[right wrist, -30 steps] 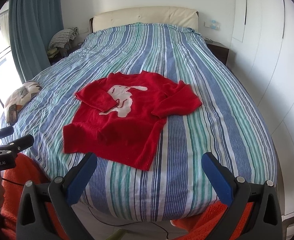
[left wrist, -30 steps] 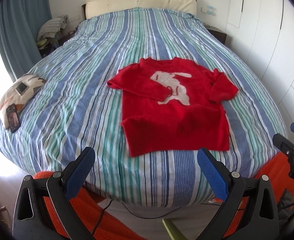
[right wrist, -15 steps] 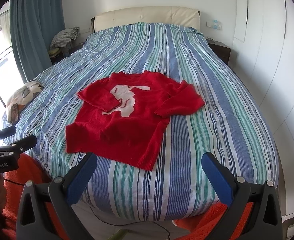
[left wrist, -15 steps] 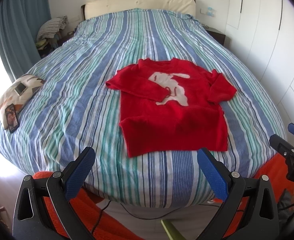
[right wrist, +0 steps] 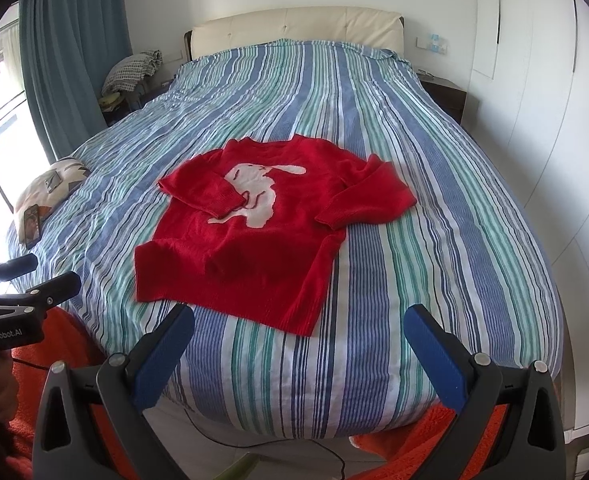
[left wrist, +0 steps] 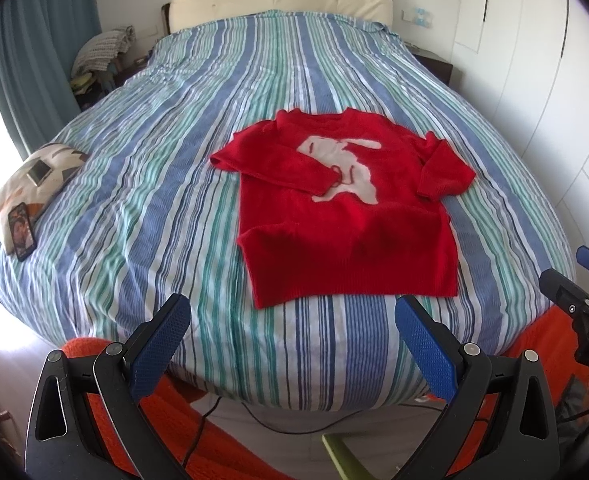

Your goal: Fold small clothes

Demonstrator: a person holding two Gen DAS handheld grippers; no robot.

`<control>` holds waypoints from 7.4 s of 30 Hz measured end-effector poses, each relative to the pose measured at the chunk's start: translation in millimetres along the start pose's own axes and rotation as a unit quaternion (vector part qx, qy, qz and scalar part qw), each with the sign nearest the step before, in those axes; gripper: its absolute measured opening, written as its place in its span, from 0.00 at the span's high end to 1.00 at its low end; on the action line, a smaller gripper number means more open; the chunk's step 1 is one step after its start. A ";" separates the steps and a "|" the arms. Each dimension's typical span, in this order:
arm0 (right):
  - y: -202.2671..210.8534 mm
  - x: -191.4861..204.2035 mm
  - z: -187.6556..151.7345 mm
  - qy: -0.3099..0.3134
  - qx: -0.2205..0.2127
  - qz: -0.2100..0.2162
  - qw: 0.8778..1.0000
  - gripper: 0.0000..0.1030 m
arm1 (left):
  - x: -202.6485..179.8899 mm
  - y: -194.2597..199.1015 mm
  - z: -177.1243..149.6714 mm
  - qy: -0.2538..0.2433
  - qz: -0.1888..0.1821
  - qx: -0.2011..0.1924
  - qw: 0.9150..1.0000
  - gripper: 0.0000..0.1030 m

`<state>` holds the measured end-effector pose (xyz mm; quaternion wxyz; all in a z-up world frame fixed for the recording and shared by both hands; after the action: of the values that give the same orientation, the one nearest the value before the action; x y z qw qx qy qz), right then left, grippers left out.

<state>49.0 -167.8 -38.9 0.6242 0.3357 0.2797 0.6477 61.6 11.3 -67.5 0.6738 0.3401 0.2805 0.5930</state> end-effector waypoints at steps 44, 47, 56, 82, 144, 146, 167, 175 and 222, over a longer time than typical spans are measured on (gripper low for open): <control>-188.0 -17.2 -60.9 -0.144 0.124 0.173 0.967 0.26 | 34.7 -204.3 -51.1 0.054 -0.064 0.098 0.992 0.01; -189.2 -18.9 -61.9 -0.143 0.119 0.182 0.966 0.27 | 33.5 -204.1 -58.6 0.036 -0.052 0.119 0.991 0.00; -174.8 -15.8 -52.1 -0.148 0.097 0.219 0.959 0.34 | 36.8 -175.7 -35.4 0.092 -0.106 0.080 0.987 0.06; -178.4 -50.9 -92.6 -0.217 0.204 0.128 0.946 0.96 | 55.0 -180.5 -81.2 0.111 -0.077 0.178 0.975 0.98; -187.2 -54.4 -103.6 -0.225 0.201 0.126 0.945 0.98 | 56.3 -187.6 -85.6 0.106 -0.069 0.180 0.976 0.95; -187.2 -54.3 -103.9 -0.226 0.201 0.126 0.945 0.98 | 55.7 -188.0 -85.5 0.106 -0.070 0.180 0.975 0.95; -132.0 -97.0 -62.7 -0.141 0.204 0.024 0.968 0.58 | 70.4 -109.2 -78.3 0.077 -0.037 0.145 0.986 0.36; -206.9 -34.0 56.6 0.175 0.061 0.046 0.982 0.43 | 96.3 -90.6 -38.4 0.158 -0.039 0.086 0.983 0.30; -178.0 -412.8 0.5 -0.322 0.051 -0.154 0.933 0.50 | 93.3 -94.9 -74.6 0.190 -0.029 0.117 0.974 0.30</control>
<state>158.0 -567.6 -213.1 0.7547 0.5108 0.1445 0.3856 74.0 106.8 -185.8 0.5807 0.2894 0.4804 0.5902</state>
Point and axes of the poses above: each gripper's, at about its wrist camera, not at the fingertips, and y roughly against the way its jaws point, x to its left, z to its top, the point moved 8 cm from there along -y, roughly the way its jaws point, and after that the axes turned 1 degree about -y, right-handed, at the moved point
